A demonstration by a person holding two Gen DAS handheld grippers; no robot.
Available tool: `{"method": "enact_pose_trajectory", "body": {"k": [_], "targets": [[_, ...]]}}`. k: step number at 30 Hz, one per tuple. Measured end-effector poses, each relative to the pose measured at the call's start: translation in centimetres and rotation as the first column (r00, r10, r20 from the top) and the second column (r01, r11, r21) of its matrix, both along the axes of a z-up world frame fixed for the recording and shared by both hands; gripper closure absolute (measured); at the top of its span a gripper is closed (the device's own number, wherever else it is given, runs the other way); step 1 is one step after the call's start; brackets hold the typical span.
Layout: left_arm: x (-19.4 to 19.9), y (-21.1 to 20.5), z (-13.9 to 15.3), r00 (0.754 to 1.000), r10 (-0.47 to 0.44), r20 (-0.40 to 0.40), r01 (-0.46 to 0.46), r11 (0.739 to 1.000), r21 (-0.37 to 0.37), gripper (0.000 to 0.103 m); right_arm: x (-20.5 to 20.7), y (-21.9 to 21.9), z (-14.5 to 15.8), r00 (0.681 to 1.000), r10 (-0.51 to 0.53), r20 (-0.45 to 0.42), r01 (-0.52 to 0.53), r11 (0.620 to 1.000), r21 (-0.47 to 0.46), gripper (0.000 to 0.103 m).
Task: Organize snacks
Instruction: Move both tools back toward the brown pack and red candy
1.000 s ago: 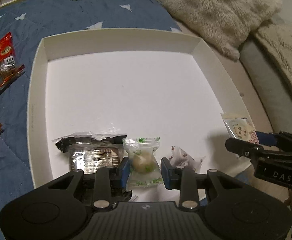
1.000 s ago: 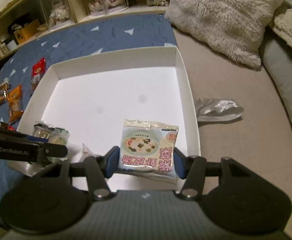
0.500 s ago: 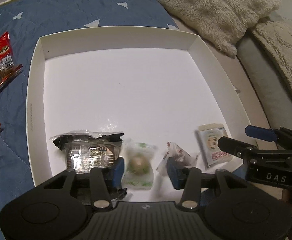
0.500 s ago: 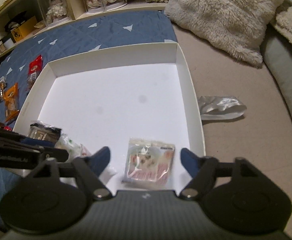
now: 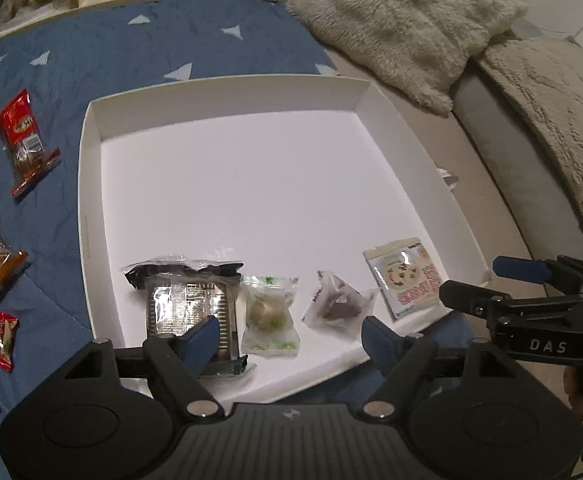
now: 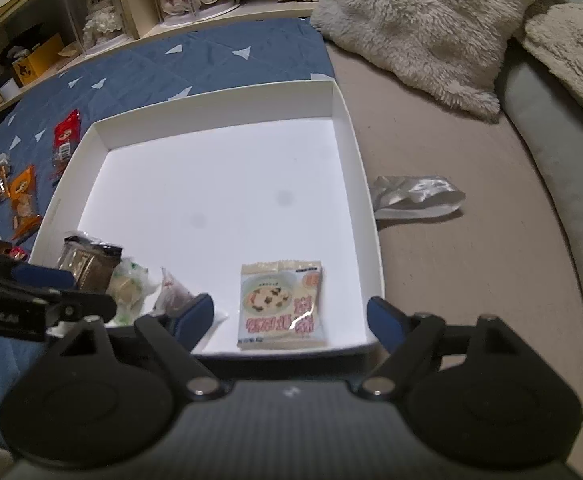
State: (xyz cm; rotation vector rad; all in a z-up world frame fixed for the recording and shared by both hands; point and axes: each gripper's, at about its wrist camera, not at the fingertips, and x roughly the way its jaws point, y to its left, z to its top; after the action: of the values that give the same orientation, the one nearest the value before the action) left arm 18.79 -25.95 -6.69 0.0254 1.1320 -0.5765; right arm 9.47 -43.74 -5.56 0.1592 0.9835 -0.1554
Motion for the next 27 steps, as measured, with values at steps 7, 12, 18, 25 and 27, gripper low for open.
{"method": "enact_pose_trajectory", "body": {"k": [7,12,18,25,27], "targets": [[-1.2,0.7,1.5,1.000,-0.005,0.030,0.005,1.000,0.006,0.012,-1.3,0.6,0.9,1.000,-0.011,0.007,0.011,1.000,-0.017,0.010],[-2.1,1.8,2.8,0.998,-0.003,0.071,0.002,1.000,0.010,0.002,-2.1,1.1,2.3,1.000,-0.011,0.025,0.012,0.999,-0.036,0.001],[-2.7,3.8,4.5,0.995,0.021,0.101,-0.021,1.000,-0.006,0.000,-3.0,2.1,4.2,0.999,-0.012,0.051,0.015,0.998,-0.061,0.001],[-2.9,6.2,6.7,0.990,0.045,0.136,-0.041,0.999,-0.028,0.000,-3.7,3.3,6.3,0.997,-0.033,0.073,0.038,0.997,-0.069,0.001],[-2.8,7.2,7.3,0.988,0.061,0.145,-0.056,0.998,-0.036,0.000,-3.8,3.6,6.8,0.996,-0.027,0.079,0.033,0.997,-0.070,0.001]]}}
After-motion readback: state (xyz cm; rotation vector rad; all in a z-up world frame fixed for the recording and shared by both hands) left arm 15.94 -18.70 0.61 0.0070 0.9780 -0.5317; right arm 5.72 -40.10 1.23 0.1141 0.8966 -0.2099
